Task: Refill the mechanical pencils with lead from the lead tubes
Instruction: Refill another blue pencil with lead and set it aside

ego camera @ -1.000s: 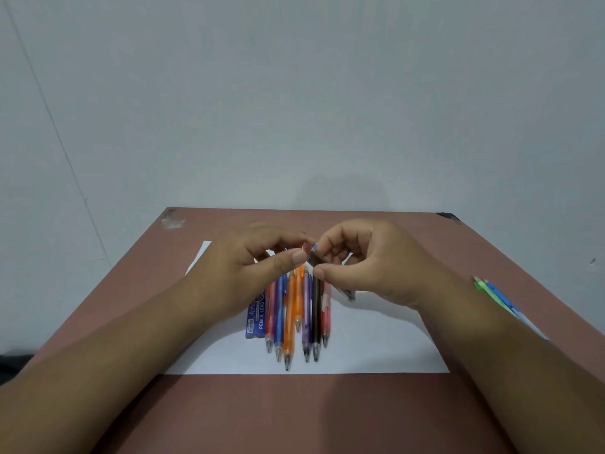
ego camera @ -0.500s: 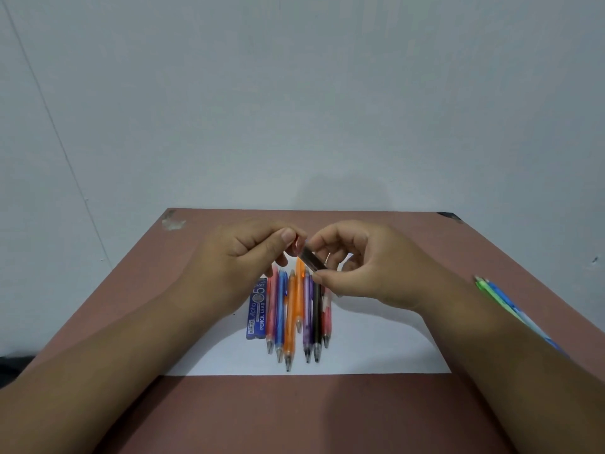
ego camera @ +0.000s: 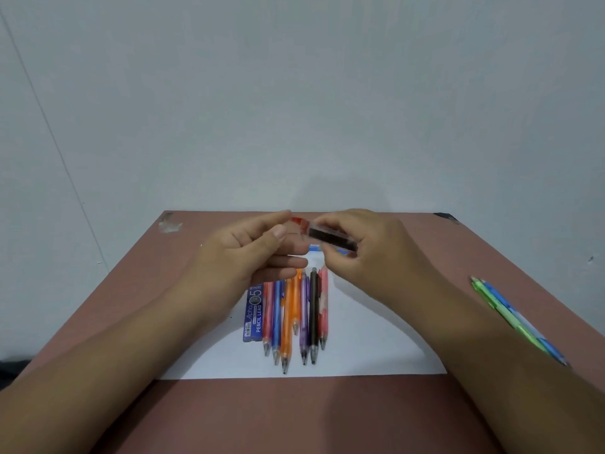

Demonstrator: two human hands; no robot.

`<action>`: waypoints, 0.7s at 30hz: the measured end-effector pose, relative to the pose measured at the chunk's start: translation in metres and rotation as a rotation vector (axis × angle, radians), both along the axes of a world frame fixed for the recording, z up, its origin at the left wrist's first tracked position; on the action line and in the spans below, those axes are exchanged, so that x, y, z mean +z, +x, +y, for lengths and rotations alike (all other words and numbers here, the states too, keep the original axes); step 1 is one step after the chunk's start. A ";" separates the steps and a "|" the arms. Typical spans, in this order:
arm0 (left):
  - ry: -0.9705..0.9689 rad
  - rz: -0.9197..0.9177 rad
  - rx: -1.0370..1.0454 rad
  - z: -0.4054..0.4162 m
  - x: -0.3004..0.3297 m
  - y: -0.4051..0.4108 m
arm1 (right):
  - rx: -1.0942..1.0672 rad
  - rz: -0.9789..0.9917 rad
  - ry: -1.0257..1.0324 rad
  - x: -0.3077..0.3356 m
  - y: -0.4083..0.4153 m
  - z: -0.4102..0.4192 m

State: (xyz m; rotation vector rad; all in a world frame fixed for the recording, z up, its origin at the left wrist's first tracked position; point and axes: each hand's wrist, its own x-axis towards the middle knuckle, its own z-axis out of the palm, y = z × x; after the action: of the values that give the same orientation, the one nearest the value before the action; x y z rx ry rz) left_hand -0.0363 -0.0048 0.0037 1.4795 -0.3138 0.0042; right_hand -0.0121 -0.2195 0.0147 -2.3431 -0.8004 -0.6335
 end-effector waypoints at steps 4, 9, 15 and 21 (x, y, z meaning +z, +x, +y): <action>-0.109 0.097 -0.055 0.002 0.003 -0.001 | -0.162 0.107 0.297 0.003 0.001 -0.004; -0.144 0.149 -0.120 0.002 0.003 -0.002 | -0.145 0.379 0.726 0.006 0.004 -0.003; -0.190 0.198 -0.165 0.003 0.001 0.001 | -0.142 0.299 0.659 0.001 0.008 -0.004; -0.275 0.340 -0.309 0.005 -0.003 0.004 | -0.122 -0.224 0.068 -0.001 0.009 -0.006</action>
State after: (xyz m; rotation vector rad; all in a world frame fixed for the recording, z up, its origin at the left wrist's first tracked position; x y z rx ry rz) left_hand -0.0322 0.0006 0.0010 1.1234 -0.2494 -0.4318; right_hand -0.0029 -0.2254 0.0133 -2.2979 -0.7234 -0.9737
